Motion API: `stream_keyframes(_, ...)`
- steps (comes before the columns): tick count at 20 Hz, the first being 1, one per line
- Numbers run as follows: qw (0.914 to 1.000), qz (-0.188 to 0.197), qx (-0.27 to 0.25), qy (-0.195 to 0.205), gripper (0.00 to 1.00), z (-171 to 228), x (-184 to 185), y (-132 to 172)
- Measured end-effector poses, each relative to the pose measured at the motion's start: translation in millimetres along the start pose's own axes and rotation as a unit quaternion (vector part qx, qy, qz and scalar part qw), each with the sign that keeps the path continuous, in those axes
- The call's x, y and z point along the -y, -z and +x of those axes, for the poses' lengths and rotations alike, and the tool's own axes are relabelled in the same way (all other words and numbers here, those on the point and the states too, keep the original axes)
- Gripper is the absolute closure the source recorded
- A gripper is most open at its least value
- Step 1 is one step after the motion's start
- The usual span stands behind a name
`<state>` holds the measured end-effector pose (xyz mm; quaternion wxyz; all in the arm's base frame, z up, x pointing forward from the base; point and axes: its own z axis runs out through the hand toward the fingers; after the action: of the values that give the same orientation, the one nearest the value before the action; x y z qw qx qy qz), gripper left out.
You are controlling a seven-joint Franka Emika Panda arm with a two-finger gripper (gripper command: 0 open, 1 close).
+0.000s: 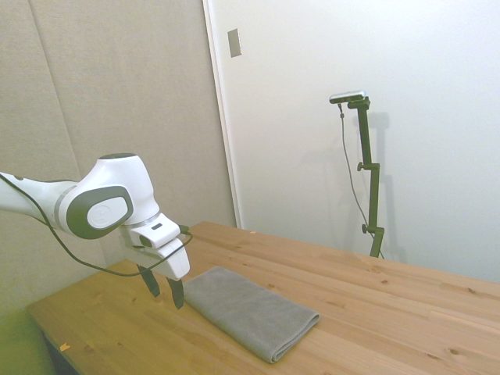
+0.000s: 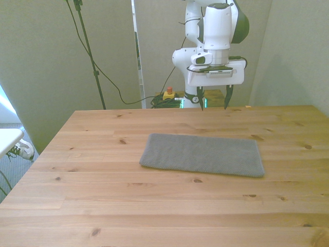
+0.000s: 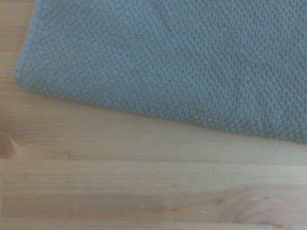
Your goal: Fold the towel
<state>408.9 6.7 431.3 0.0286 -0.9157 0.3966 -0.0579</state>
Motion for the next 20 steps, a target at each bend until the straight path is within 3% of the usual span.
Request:
stream_keyframes(6, 0.9997, 0.011, -0.008, -0.018, 0.0, 4.2, 19.1, 9.0)
stream_keyframes(11, 0.9945, -0.01, -0.063, -0.082, 0.0, 23.6, 90.7, 19.2)
stream_keyframes(15, 0.9855, -0.065, -0.103, -0.118, 0.0, 32.1, 153.7, 10.2)
stream_keyframes(20, 0.9807, -0.128, -0.108, -0.101, 0.0, -13.5, 230.5, -11.8)
